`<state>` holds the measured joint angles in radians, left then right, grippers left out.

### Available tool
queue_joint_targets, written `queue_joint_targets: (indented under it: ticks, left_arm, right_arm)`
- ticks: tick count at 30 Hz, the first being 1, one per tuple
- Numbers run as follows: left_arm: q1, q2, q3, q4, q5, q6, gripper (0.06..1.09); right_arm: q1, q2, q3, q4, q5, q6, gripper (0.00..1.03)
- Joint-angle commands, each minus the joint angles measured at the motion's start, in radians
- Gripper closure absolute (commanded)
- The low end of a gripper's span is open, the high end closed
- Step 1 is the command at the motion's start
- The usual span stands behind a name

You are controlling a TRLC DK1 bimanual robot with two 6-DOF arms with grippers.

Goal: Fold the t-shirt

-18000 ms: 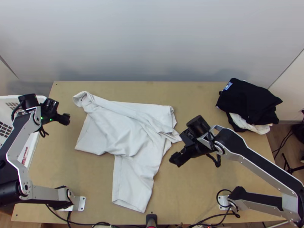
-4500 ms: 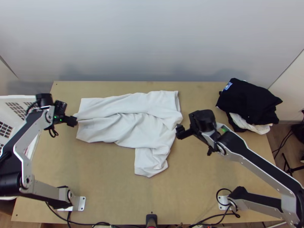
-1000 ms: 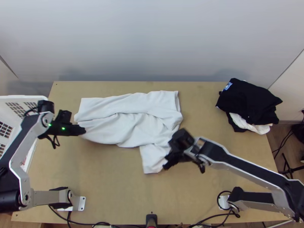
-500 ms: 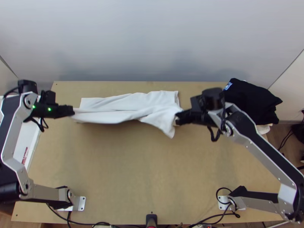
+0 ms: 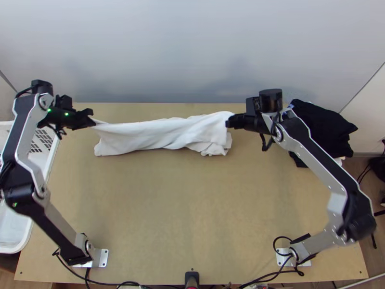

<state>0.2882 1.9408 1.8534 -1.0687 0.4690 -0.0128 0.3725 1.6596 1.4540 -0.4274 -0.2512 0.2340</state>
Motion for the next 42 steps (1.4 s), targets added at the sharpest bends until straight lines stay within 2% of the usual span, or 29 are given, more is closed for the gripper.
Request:
queue_joint_targets:
  ticks: [1, 8, 11, 18, 24, 25, 26, 28, 29, 30, 31, 32, 33, 42]
  left_arm:
    - [-0.023, 0.221, 0.161, -0.004, -0.013, -0.041, 0.95]
    - [-0.061, 0.33, 0.161, 0.013, -0.063, -0.058, 0.95]
    - [-0.064, 0.354, 0.165, 0.053, -0.087, -0.085, 0.95]
    - [-0.054, 0.372, 0.224, 0.09, -0.158, -0.115, 0.95]
    - [-0.034, 0.395, 0.242, 0.082, -0.161, -0.105, 0.94]
    - [-0.035, 0.399, 0.242, 0.076, -0.161, -0.105, 0.84]
    - [-0.035, 0.402, 0.242, 0.065, -0.161, -0.107, 0.69]
    - [-0.04, 0.399, 0.242, 0.038, -0.161, -0.105, 0.31]
    - [-0.043, 0.391, 0.242, 0.026, -0.159, -0.099, 0.18]
    - [-0.046, 0.379, 0.242, 0.016, -0.15, -0.098, 0.13]
    - [-0.046, 0.363, 0.242, 0.009, -0.135, -0.099, 0.12]
    - [-0.046, 0.345, 0.242, -0.005, -0.105, -0.099, 0.12]
    - [-0.046, 0.326, 0.242, -0.017, -0.086, -0.099, 0.12]
    - [-0.035, 0.132, 0.175, -0.105, -0.013, -0.088, 0.12]
  right_arm:
    - [-0.018, 0.163, 0.052, 0.073, 0.0, 0.001, 1.0]
    - [0.022, 0.308, 0.051, 0.093, 0.03, -0.001, 1.0]
    - [0.022, 0.345, 0.036, 0.147, 0.036, -0.002, 1.0]
    - [-0.041, 0.39, 0.032, 0.191, 0.036, -0.033, 1.0]
    - [-0.08, 0.414, -0.012, 0.223, 0.035, -0.047, 1.0]
    - [-0.08, 0.419, -0.018, 0.23, 0.035, -0.048, 1.0]
    - [-0.08, 0.424, -0.023, 0.233, 0.035, -0.047, 1.0]
    - [-0.078, 0.427, -0.027, 0.237, 0.035, -0.047, 1.0]
    - [-0.075, 0.425, -0.023, 0.237, 0.033, -0.044, 0.99]
    - [-0.072, 0.414, -0.02, 0.237, 0.032, -0.036, 0.87]
    - [-0.067, 0.391, -0.021, 0.234, 0.029, -0.025, 0.57]
    - [-0.061, 0.362, -0.026, 0.231, 0.029, -0.009, 0.22]
    - [-0.058, 0.328, -0.024, 0.228, 0.026, 0.005, 0.03]
    - [-0.072, -0.017, -0.027, 0.102, 0.013, 0.005, 0.03]
